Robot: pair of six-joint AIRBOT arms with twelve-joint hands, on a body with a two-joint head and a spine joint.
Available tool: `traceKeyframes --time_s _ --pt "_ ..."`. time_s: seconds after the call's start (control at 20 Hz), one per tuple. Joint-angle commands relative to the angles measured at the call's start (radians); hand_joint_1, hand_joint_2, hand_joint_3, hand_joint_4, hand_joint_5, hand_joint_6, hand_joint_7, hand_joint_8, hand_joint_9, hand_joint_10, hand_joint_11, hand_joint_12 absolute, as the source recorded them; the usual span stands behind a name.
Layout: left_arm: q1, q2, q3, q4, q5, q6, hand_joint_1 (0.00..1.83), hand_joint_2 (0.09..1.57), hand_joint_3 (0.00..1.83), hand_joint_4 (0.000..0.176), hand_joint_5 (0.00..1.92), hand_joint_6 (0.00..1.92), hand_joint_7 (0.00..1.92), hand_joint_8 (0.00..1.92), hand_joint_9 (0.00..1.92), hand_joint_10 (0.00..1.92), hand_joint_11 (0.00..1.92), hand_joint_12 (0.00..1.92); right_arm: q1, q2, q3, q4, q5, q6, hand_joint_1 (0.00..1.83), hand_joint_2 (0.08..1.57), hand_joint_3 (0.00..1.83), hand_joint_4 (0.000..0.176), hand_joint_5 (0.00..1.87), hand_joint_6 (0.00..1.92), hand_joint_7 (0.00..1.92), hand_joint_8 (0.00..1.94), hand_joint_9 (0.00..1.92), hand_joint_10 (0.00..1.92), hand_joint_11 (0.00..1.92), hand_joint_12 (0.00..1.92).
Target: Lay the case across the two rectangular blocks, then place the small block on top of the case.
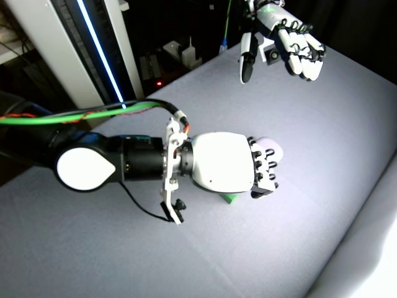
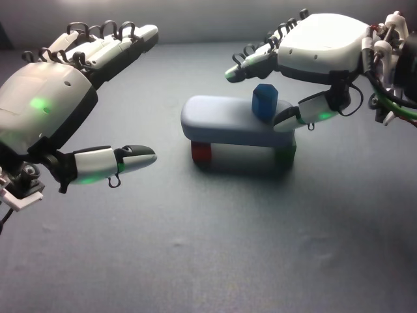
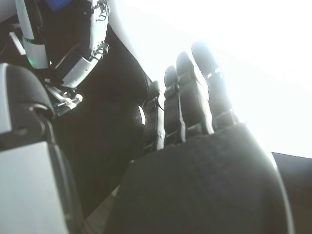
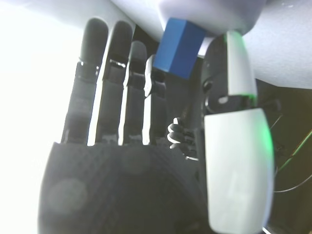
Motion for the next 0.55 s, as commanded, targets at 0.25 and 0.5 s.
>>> traceKeyframes --time_s 0.25,0.5 --pt "0.012 0.025 -0.015 0.012 -0.201 -0.023 0.97 0.92 0.00 0.062 0.13 0.00 0.21 0.00 0.24 0.00 0.00 1.01 -0.007 0.133 -0.122 0.260 0.332 -0.070 0.78 0.87 0.00 0.154 0.01 0.00 0.13 0.00 0.15 0.00 0.00 0.51" --pt "0.058 0.067 -0.053 0.002 -0.333 -0.032 0.88 0.94 0.00 0.071 0.00 0.00 0.08 0.00 0.14 0.01 0.00 0.59 -0.171 0.302 -0.260 0.435 0.610 -0.103 0.87 0.88 0.00 0.161 0.07 0.01 0.16 0.00 0.18 0.01 0.00 0.45"
